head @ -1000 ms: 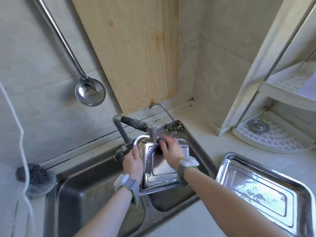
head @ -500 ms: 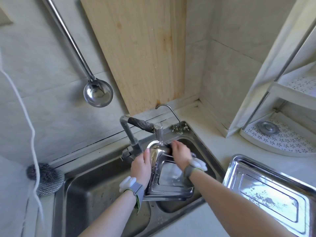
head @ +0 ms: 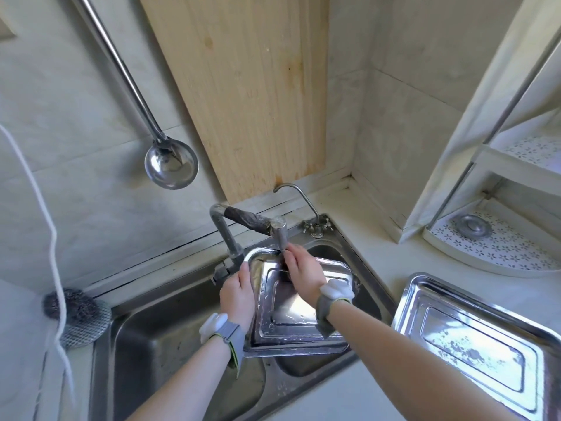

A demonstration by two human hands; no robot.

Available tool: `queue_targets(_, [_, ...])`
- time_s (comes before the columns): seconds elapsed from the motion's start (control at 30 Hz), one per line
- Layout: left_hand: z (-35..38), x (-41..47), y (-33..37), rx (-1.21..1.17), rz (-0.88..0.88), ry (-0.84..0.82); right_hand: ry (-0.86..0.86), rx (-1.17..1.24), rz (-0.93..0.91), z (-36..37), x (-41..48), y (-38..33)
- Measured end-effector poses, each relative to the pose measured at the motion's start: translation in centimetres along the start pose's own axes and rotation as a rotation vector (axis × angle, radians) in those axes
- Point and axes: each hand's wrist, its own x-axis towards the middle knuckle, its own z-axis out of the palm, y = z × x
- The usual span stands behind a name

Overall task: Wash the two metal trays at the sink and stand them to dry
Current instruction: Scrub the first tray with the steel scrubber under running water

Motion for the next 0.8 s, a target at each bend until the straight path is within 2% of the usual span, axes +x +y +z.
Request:
queue_targets(0.07, [-0.4,-0.2,-0.3,0.006,0.013,0.000,0.027,-0.101,0.268,-1.8,0.7,2.9])
queue_targets(0.1, [-0.3,-0.4,-0.4,0.021,0.030,-0.013,0.026,-0.131,0.317,-1.7,0.7,3.0])
queue_targets(0.2, [0.4,-0.3,0.2,0.045,0.042,-0.029,-0.014,-0.004,0.011,1.0,-0.1,-1.2])
queue_targets(0.27, [0.3,-0.2,0.2,0.027,0.031,-0.006,-0.023,0.025,-0.064,1.2,-0.2,-1.5])
queue_targets(0.3, [-0.1,-0.2,0.1,0.008,0.031,0.011,-0.013,-0.004,-0.020,0.2,0.2,-0.5])
queue_targets(0.4, [-1.1,-0.2,-0.2,0.013,0.056,0.007,0.021,-0.176,0.274,-2.5,0.9,3.8])
queue_targets(0.43, [-0.9,-0.2,-0.2,0.039,0.067,-0.009,0.020,-0.175,0.268,-2.1,0.6,3.4])
queue_targets(0.5, [-0.3,-0.2,0.4,0.086,0.096,-0.034,-0.009,-0.026,0.044,-0.2,-0.1,0.2])
queue_targets(0.57, [-0.1,-0.2,0.6,0.076,0.104,-0.019,-0.033,0.066,-0.079,1.0,-0.4,-1.2])
queue_targets(0.63, [-0.9,-0.1,0.4,0.044,0.096,0.018,-0.008,0.004,-0.018,-0.4,0.4,0.8])
queue_targets(0.7, [-1.5,-0.3,0.2,0.038,0.116,0.005,0.018,-0.164,0.234,-2.0,0.6,3.8])
queue_targets(0.73, [-1.4,-0.5,0.2,0.056,0.129,-0.014,0.023,-0.207,0.293,-1.9,0.3,3.9])
queue_targets(0.8, [-0.6,-0.6,0.4,0.097,0.129,-0.036,0.008,-0.085,0.135,-0.3,-0.4,1.1])
